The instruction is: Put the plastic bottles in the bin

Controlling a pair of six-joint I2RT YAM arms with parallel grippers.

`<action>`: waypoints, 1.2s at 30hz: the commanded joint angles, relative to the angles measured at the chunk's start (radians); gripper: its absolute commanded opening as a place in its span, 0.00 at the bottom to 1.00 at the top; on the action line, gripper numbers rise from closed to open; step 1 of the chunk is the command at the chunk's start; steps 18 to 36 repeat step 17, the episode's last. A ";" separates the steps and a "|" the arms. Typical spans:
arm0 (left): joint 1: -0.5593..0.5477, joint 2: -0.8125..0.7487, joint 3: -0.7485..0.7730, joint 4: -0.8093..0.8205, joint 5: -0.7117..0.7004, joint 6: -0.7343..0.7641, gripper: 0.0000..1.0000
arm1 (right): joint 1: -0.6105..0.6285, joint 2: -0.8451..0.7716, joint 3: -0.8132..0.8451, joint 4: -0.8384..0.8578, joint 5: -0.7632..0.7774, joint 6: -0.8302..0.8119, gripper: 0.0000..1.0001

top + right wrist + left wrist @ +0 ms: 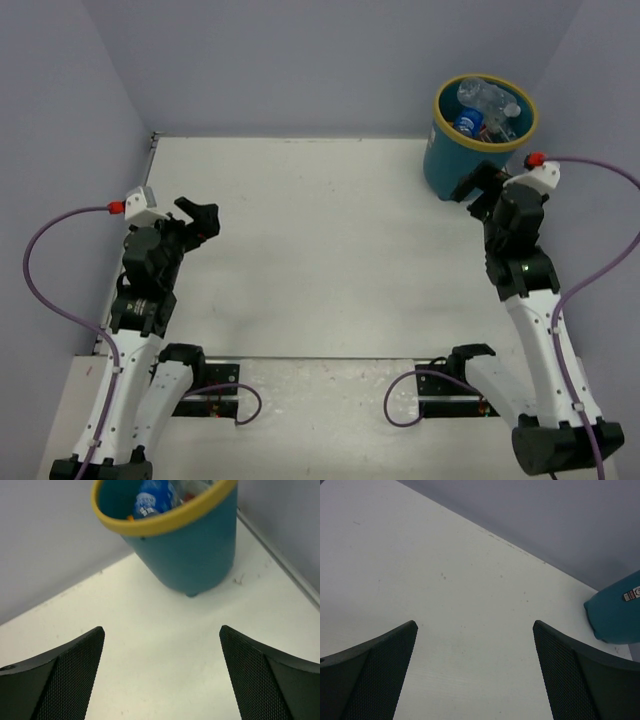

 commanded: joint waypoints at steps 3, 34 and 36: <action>0.006 -0.044 -0.034 -0.019 0.051 -0.010 1.00 | 0.001 -0.221 -0.227 -0.088 0.058 0.094 0.99; 0.006 -0.069 -0.059 -0.037 0.062 -0.015 1.00 | 0.002 -0.551 -0.470 -0.097 0.066 0.130 0.99; 0.006 -0.069 -0.059 -0.037 0.062 -0.015 1.00 | 0.002 -0.551 -0.470 -0.097 0.066 0.130 0.99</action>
